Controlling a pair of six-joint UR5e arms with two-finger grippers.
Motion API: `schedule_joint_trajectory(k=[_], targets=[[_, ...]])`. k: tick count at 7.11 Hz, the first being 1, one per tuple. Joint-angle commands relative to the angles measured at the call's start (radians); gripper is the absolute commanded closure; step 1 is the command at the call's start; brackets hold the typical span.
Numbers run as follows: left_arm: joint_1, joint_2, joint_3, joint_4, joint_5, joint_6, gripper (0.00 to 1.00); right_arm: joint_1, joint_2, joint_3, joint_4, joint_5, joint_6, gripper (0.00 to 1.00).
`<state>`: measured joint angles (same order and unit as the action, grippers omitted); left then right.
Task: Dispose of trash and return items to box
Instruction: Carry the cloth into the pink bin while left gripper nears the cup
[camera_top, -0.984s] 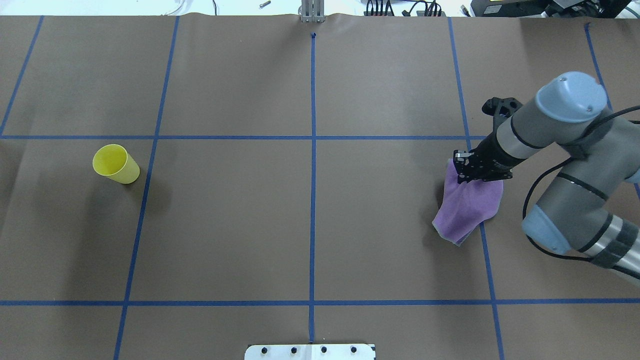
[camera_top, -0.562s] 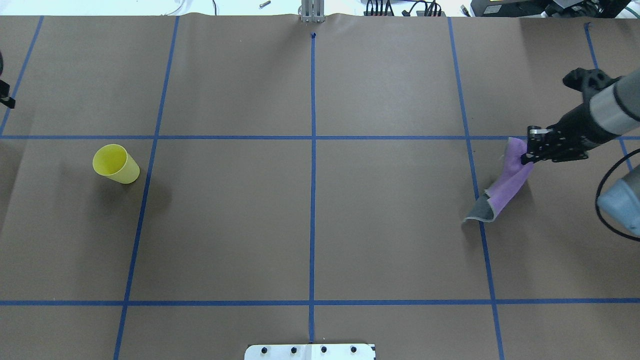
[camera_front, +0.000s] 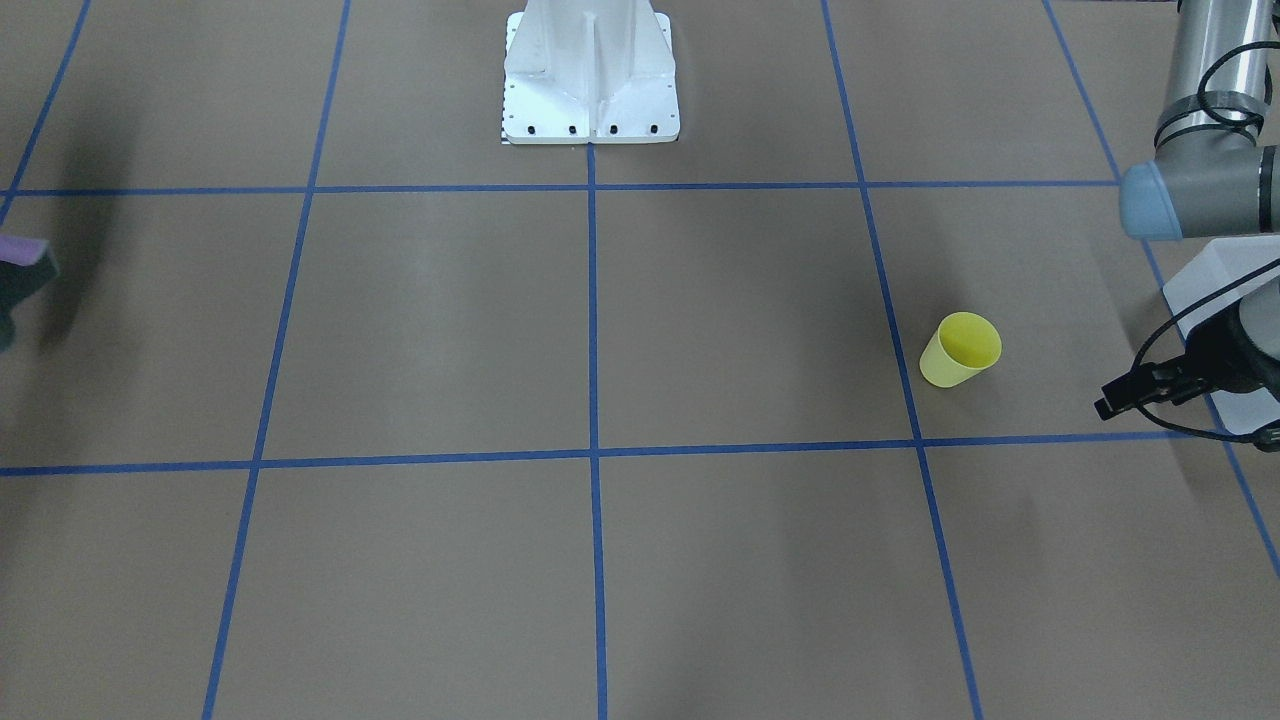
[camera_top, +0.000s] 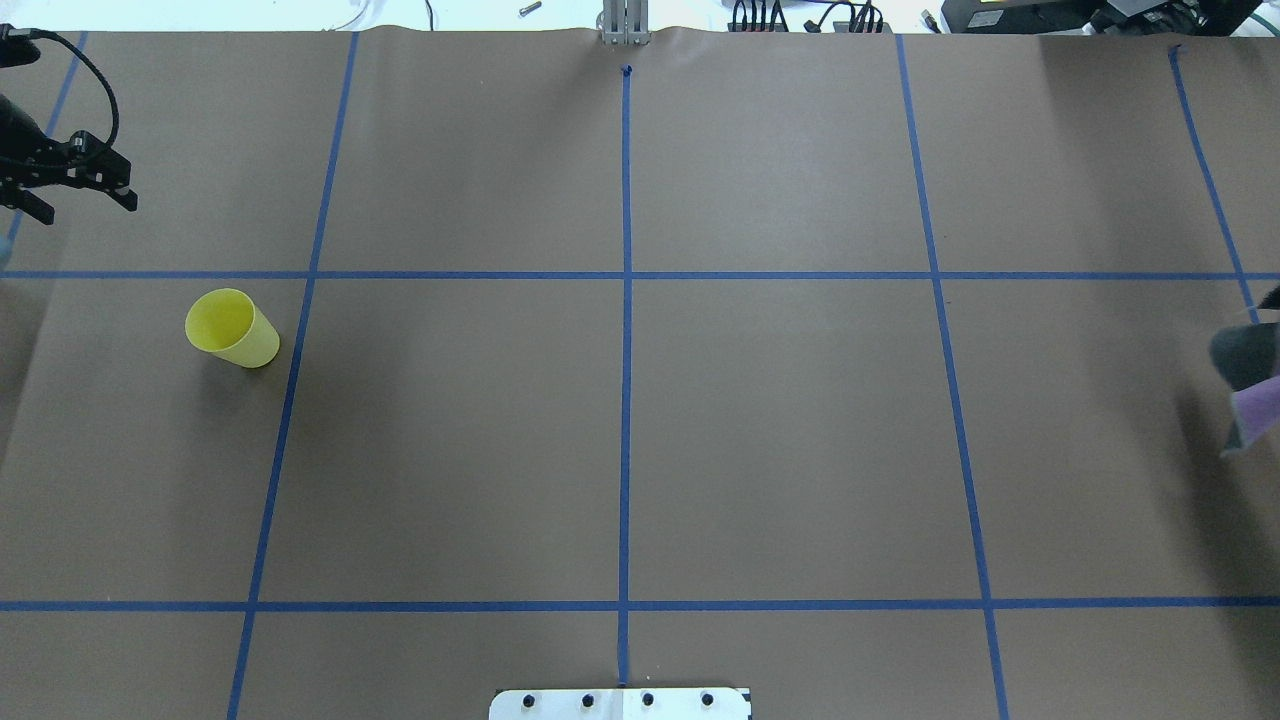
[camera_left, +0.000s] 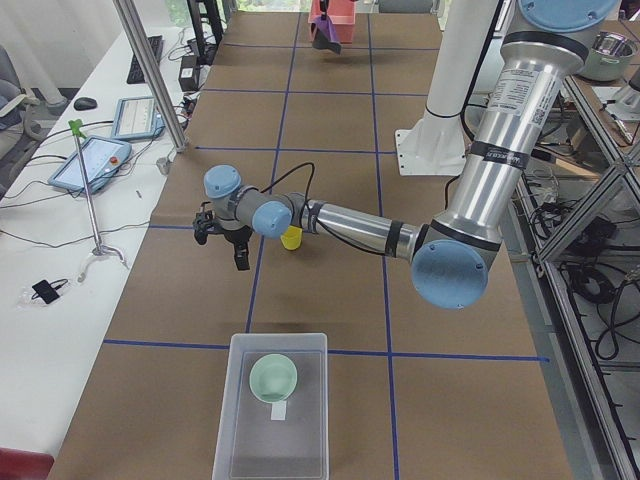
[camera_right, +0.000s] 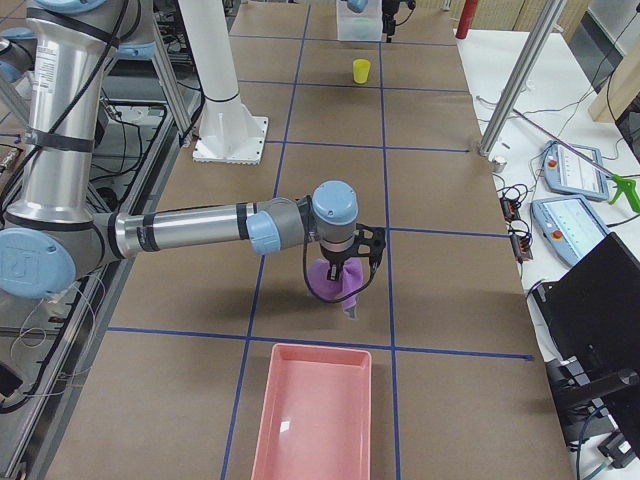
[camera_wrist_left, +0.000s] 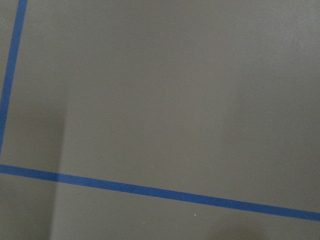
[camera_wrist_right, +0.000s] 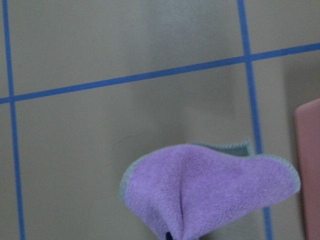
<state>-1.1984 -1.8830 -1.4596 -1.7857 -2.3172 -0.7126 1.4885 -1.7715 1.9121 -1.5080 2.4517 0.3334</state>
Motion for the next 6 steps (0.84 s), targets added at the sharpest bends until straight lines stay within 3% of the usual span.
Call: schedule_joint_trajectory(k=[1,2,3,6], targets=[[0.034,-0.015,-0.001,-0.001,0.006,-0.047,0.02,0.285,0.114,0.016,-0.505,-0.131,-0.557,1.00],[0.034,-0.015,-0.001,-0.001,0.006,-0.047,0.02,0.321,0.185,-0.014,-0.597,-0.240,-0.697,1.00],[0.034,-0.015,0.001,-0.001,0.006,-0.047,0.02,0.335,0.191,-0.072,-0.587,-0.266,-0.724,1.00],[0.078,-0.037,-0.005,-0.001,0.012,-0.097,0.02,0.338,0.182,-0.317,-0.356,-0.269,-0.763,1.00]])
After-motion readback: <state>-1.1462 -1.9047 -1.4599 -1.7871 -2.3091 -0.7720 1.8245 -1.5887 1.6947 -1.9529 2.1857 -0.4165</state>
